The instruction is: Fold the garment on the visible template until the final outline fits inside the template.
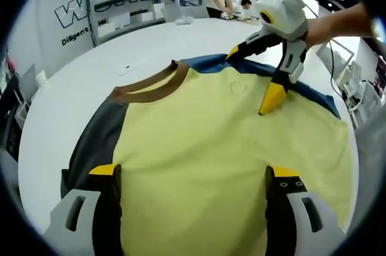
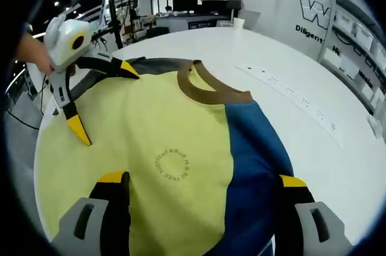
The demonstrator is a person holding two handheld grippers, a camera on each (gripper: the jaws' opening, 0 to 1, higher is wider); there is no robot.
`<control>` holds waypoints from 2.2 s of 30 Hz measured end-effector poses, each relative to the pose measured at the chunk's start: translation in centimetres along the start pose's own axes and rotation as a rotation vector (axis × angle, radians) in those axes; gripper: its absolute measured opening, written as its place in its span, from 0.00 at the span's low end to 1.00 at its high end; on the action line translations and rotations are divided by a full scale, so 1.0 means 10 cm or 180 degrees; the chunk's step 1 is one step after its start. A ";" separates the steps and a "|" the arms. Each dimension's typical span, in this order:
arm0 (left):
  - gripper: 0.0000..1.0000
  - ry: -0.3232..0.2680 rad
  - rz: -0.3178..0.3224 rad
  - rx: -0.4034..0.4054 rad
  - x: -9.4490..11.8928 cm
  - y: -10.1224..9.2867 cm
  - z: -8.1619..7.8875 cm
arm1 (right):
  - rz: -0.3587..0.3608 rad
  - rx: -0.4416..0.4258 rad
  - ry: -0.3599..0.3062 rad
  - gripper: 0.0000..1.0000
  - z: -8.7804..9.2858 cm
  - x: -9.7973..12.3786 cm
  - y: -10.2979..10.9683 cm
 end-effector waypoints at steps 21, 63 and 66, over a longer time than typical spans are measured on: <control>0.99 0.0113 0.0261 -0.0123 0.16 -0.20 0.01 | -0.0297 0.0114 -0.0076 0.99 0.17 0.37 0.70; 0.89 -0.0098 -0.0260 -0.0189 1.24 0.03 0.40 | 0.0063 0.0315 -0.0292 0.74 0.19 1.05 1.01; 0.88 -0.0089 -0.0323 -0.0178 1.31 0.06 0.44 | 0.0156 0.0380 -0.0390 0.69 0.18 1.15 0.94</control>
Point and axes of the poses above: the point that each gripper's makers call its tool centre point, and the gripper's own axes: x roughly backward along the fingers, y roughly to its left, z roughly out of its underside, the point moved 3 cm from there along x, roughly backward along the fingers, and after that the axes turned 12 degrees about -y, right-handed, at the moved point
